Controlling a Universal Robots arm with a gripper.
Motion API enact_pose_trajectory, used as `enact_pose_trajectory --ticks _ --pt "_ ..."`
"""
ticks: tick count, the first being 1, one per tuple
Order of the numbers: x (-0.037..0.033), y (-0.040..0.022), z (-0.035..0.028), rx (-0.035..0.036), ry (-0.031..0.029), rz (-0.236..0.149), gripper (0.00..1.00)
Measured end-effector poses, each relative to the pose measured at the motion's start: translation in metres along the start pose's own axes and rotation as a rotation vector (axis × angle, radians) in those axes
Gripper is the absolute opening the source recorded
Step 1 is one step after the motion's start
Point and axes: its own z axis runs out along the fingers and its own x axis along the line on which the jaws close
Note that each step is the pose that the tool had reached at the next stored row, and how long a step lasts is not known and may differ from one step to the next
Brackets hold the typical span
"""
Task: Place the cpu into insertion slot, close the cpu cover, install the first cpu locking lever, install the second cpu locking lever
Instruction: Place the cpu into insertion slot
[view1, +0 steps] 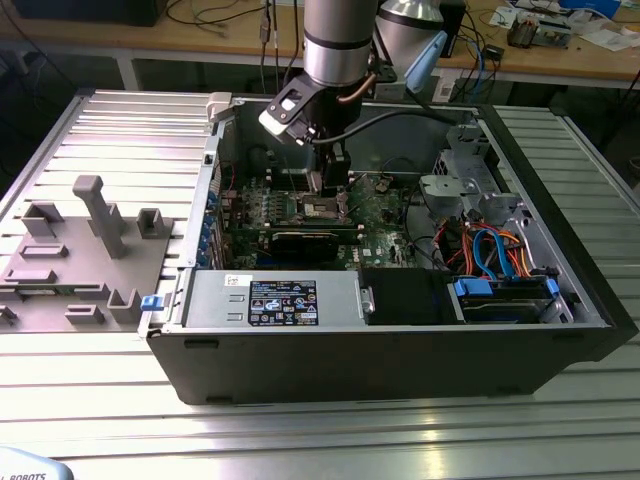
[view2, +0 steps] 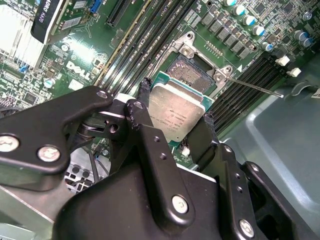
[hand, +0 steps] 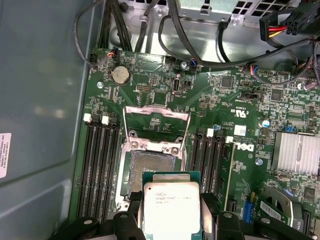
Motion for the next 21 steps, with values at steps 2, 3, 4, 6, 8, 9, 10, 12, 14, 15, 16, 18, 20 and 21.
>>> enact_pose_trajectory --ticks 2,3,4,6,8,9,10,12,14,15,16,18,20,21 --pt "0.0 0.0 0.0005 0.0 0.0 0.0 0.55" --pt "0.0 0.0 0.0008 0.0 0.0 0.0 0.55" --pt "0.0 0.0 0.001 -0.0001 0.0 0.0 0.55" --pt "0.0 0.0 0.0013 0.0 0.0 0.0 0.55" --pt "0.0 0.0 0.0017 -0.0001 0.0 0.0 0.55" --pt "0.0 0.0 0.0018 0.0 0.0 0.0 0.55" --pt "0.0 0.0 0.002 -0.0001 0.0 0.0 0.55" --pt "-0.0001 0.0 0.0026 -0.0001 0.0 0.0 0.55" --pt "-0.0001 0.0 0.0029 -0.0001 0.0 0.0 0.55" --pt "-0.0001 0.0 0.0031 -0.0001 0.0 0.0 0.55" --pt "-0.0001 -0.0001 0.0033 -0.0001 0.0 0.0 0.55" --pt "-0.0001 -0.0001 0.0037 0.0 -0.0001 0.0 0.55" --pt "-0.0001 -0.0001 0.0041 0.0 0.0 0.0 0.55" --pt "-0.0001 -0.0001 0.0043 -0.0001 0.0 0.0 0.55"
